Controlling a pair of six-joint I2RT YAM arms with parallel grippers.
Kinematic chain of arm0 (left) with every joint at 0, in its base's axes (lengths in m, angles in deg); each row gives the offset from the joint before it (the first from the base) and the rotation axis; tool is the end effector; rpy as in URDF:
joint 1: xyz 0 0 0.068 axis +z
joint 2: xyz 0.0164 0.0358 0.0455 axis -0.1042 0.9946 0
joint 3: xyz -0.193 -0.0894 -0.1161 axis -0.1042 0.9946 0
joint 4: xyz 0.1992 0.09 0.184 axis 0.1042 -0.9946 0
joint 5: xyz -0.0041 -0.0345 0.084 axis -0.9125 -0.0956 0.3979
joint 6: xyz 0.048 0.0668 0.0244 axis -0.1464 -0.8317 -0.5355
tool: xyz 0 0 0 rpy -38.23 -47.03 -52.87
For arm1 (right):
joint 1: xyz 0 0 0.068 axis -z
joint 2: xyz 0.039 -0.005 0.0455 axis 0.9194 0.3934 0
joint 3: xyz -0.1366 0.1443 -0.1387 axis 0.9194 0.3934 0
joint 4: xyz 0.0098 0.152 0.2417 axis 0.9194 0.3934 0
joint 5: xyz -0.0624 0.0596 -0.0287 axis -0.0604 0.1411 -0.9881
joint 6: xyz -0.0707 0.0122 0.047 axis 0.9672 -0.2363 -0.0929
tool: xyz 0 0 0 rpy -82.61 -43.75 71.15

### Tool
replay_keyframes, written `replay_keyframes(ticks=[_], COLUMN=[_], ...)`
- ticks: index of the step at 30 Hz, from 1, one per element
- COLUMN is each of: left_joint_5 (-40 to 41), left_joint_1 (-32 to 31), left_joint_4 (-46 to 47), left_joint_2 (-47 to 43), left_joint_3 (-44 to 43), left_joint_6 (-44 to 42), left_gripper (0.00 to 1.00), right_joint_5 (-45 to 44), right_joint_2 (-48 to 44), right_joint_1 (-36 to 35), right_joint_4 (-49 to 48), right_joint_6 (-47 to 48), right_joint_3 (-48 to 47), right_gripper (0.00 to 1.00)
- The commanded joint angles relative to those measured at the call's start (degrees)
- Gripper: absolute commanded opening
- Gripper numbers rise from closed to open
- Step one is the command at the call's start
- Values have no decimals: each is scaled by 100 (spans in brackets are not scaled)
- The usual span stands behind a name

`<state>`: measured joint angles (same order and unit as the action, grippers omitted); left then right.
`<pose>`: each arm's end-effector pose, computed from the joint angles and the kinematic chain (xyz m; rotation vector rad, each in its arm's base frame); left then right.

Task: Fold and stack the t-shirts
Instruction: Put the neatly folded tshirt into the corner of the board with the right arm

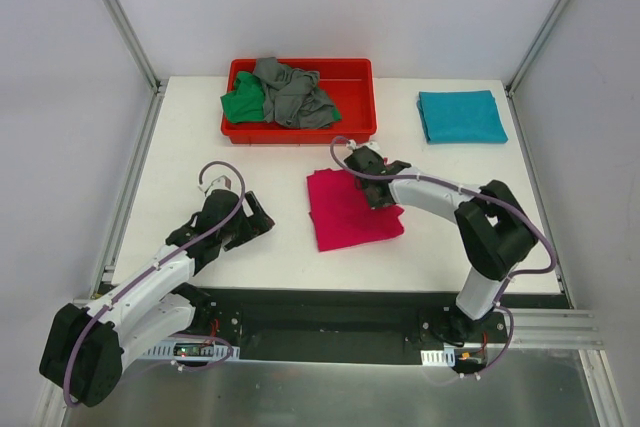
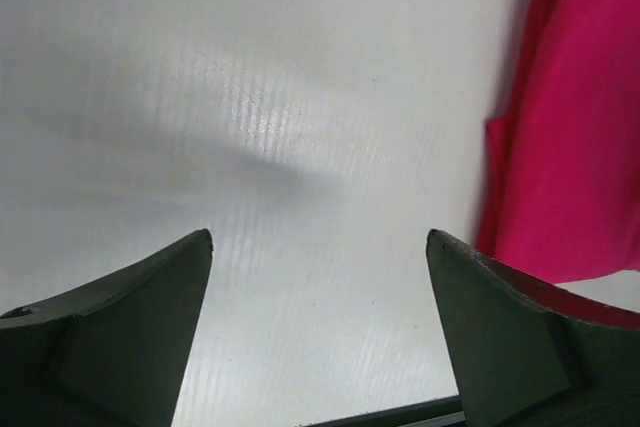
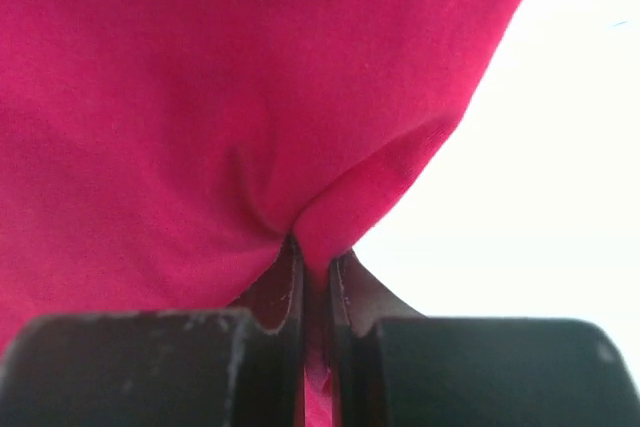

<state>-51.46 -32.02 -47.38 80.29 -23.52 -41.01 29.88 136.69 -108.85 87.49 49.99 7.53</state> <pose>0.2332 -0.1098 0.1283 -0.4493 2.2598 -0.6300 0.3041 0.2343 0.1006 -0.7111 2.4124 -0.2167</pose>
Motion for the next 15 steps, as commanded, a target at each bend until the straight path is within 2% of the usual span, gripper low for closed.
replay_keyframes(ticks=[1, 4, 9, 12, 15], left_joint_5=[332, 332, 446, 438, 342], left_joint_1=[3, 3, 3, 3, 3], left_joint_4=[-154, -180, -232, -233, -128], left_joint_2=[-74, -56, -73, -108, -56], left_joint_3=[-42, -77, -121, -138, -200], left_joint_6=[-47, -108, -222, -301, -433], left_gripper=[88, 89, 93, 99, 99], right_joint_5=[-1515, -1726, -2026, -1921, -1798], right_joint_2=[-186, -54, 297, 499, 798], right_joint_1=[404, 720, 1283, 1538, 1758], right_joint_4=[231, -67, -252, -550, -981], right_joint_6=[1869, 2616, 3163, 3496, 3744], right_joint_3=[-455, -640, -1167, -1492, -1878], right_gripper=[1, 0, 0, 0, 1])
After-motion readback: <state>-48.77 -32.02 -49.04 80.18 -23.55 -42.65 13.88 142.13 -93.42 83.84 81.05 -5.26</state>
